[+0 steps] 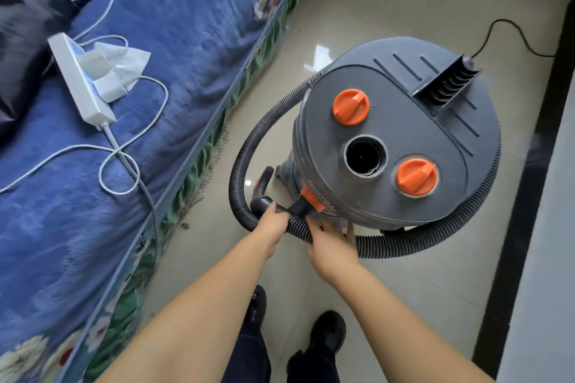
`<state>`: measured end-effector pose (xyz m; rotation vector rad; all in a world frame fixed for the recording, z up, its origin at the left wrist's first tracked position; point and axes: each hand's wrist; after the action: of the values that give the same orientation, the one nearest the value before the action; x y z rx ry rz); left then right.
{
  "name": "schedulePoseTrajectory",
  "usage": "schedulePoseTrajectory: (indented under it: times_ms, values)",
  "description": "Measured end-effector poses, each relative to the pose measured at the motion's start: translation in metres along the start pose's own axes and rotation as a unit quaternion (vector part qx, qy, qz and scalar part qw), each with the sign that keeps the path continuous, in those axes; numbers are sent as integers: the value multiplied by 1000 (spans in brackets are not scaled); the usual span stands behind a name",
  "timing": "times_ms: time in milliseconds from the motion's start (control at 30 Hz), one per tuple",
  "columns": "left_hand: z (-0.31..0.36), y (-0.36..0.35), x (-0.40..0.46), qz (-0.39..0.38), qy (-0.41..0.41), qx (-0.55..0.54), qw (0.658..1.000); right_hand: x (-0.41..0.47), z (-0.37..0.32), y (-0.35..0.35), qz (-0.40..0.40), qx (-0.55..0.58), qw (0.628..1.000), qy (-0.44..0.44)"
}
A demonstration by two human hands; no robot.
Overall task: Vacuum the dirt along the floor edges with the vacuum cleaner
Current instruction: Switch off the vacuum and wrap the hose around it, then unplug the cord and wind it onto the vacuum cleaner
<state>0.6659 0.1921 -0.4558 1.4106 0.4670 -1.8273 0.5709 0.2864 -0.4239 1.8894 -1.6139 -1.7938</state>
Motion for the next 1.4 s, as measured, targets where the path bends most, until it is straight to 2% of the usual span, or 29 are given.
schedulePoseTrajectory:
  times_ms: [233, 333, 433, 533, 633, 767, 867, 1133, 1300, 1400]
  values:
    - [23, 6, -73, -13, -36, 86, 996, -66, 17, 40, 42, 86, 995, 3]
    - [40, 12, -120, 0, -69, 106, 992, -96, 11, 71, 58, 189, 980, -20]
    - [59, 12, -169, 22, -127, 150, 980, -131, 13, 105, 80, 258, 962, -47]
    - [87, -4, -212, 37, -207, 184, 960, -163, 33, 143, 135, 286, 946, -76]
    - [124, -40, -249, 36, -295, 269, 916, -195, 71, 182, 180, 300, 931, -108]
    - [177, -115, -284, 38, -411, 402, 817, -226, 144, 232, 232, 303, 915, -134]
    - [211, -187, -303, 36, -440, 436, 784, -242, 208, 269, 248, 284, 915, -143]
    - [290, -360, -329, 19, -437, 423, 793, -257, 360, 388, 209, 202, 947, -136]
    - [354, -403, -322, 51, -455, 416, 786, -222, 414, 462, 204, 187, 954, -117]
    - [400, -415, -311, 66, -450, 402, 795, -189, 434, 504, 188, 168, 962, -105]
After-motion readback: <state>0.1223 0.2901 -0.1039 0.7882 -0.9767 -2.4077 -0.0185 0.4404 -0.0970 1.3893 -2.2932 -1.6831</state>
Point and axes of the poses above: each hand's wrist, its own x-axis towards the middle knuckle, its own y-axis out of the back of the hand, z = x × y, and after that the axes turned 15 degrees about x, right-handed
